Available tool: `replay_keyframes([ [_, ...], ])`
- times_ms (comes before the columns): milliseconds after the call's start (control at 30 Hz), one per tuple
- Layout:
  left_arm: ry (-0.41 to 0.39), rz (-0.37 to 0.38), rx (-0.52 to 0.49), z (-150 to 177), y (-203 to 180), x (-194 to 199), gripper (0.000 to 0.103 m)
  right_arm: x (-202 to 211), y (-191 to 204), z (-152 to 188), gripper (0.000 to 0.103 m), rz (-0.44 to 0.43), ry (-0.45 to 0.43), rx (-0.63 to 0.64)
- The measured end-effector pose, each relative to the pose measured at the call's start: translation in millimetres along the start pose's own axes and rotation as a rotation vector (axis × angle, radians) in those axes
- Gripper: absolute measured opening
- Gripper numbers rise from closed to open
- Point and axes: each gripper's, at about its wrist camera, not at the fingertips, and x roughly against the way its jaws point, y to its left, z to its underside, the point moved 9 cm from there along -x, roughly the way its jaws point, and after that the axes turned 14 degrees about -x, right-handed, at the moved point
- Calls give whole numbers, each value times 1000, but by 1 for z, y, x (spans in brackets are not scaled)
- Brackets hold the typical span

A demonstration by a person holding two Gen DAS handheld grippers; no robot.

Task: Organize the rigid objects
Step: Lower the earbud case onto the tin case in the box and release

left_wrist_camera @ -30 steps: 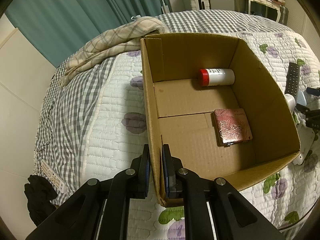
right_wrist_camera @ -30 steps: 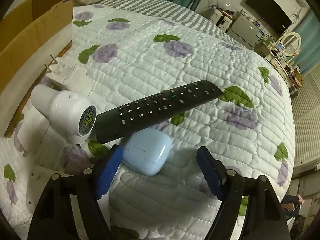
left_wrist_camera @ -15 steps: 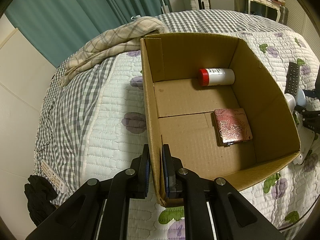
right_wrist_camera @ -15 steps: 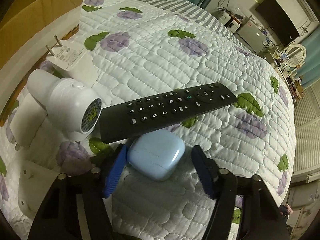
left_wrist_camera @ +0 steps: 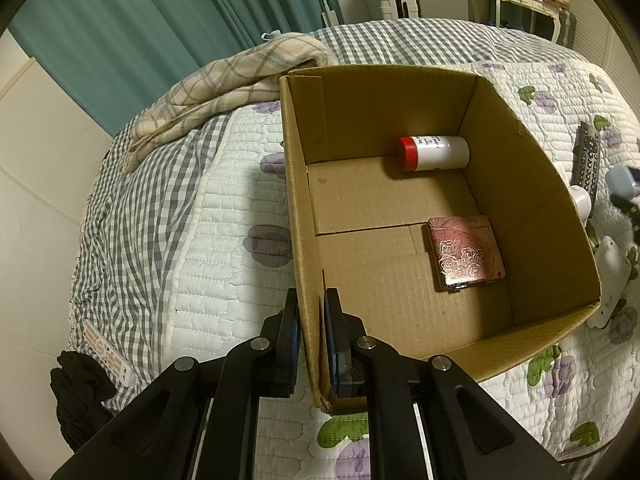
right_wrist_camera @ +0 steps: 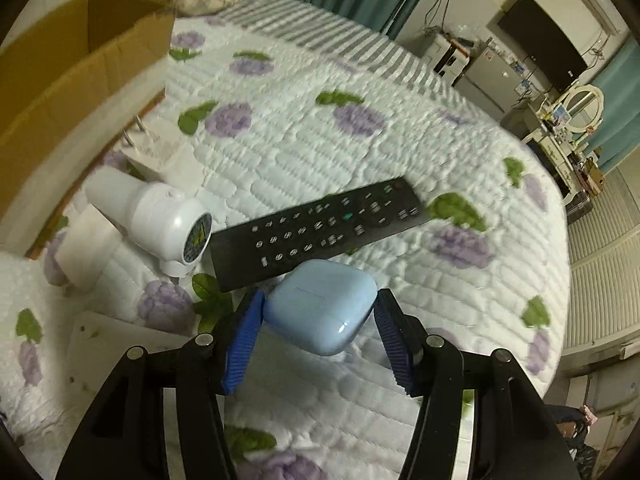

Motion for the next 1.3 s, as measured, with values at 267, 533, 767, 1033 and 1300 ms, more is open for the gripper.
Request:
replay_keyframes([
  [267,1,-1,-1,0,0,0,11,74,9,-66,57,-76,-174,-22],
  [533,0,-1,-1,0,0,0,11,139,78,-127,57,-248,-321,3],
  [767,0,0,-1,0,0,0,11,120,161,-127,57,-370,-254,62],
  [1033,0,-2,-2,0,0,0,11,58,215,-91,57,-399,-120,89],
  [1300,-1,0,0,0,0,0,11,34,234,-73,57,-398,-68,97],
])
